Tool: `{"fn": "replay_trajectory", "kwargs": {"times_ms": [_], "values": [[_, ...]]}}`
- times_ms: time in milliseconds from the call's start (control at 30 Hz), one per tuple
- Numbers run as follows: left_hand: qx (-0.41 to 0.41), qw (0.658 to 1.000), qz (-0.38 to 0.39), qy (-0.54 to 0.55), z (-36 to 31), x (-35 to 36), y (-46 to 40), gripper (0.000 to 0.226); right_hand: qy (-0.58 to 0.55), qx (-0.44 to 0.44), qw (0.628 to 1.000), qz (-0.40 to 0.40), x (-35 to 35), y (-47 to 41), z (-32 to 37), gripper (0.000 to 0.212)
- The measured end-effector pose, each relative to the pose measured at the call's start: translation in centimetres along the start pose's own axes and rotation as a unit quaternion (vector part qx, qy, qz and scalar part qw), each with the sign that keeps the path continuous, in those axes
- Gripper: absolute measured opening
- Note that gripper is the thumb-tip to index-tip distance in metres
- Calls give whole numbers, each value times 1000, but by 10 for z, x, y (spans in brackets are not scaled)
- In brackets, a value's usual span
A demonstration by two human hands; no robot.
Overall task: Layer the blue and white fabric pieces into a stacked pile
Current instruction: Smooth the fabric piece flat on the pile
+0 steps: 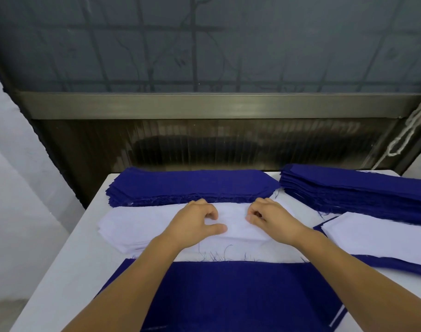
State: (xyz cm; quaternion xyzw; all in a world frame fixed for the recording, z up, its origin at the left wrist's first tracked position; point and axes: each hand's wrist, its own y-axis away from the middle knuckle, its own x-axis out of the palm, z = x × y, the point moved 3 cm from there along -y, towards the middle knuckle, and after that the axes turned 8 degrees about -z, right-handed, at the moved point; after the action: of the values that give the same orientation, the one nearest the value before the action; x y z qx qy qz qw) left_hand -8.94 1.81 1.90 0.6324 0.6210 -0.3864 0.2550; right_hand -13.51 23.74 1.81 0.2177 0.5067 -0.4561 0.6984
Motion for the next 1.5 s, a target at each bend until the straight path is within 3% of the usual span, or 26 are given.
{"fn": "replay_trajectory", "kwargs": {"times_ms": [133,267,367,433,500,667,933,1167,1333,1500], "values": [[3,999,-10,-32,-5,1,-3,39,-5,30,1000,7,1,-8,-2,28],[23,996,-36,-78,-7,1,-5,17,-45,67,997,2,-1,-10,-1,32],[28,994,-57,-92,-8,0,-7,14,-78,82,994,3,-3,-7,1,29],[27,993,-62,-95,-6,-1,-9,15,-42,59,997,23,-3,-3,3,26],[28,992,-64,-106,-2,-5,-8,15,-1,31,999,34,-3,1,4,37],[-10,989,-64,-136,31,-31,11,12,-26,55,998,-9,-7,5,-6,16],[-138,974,-122,-128,90,-87,54,9,115,-11,989,-91,-7,14,-3,24],[-148,980,-114,-69,86,-99,63,5,171,-35,978,-112,-18,15,16,19],[-111,992,-55,-38,73,-110,92,14,9,-7,999,-31,-43,65,10,13],[-80,983,152,68,54,-110,121,9,-165,76,975,132,-60,115,8,13]]}}
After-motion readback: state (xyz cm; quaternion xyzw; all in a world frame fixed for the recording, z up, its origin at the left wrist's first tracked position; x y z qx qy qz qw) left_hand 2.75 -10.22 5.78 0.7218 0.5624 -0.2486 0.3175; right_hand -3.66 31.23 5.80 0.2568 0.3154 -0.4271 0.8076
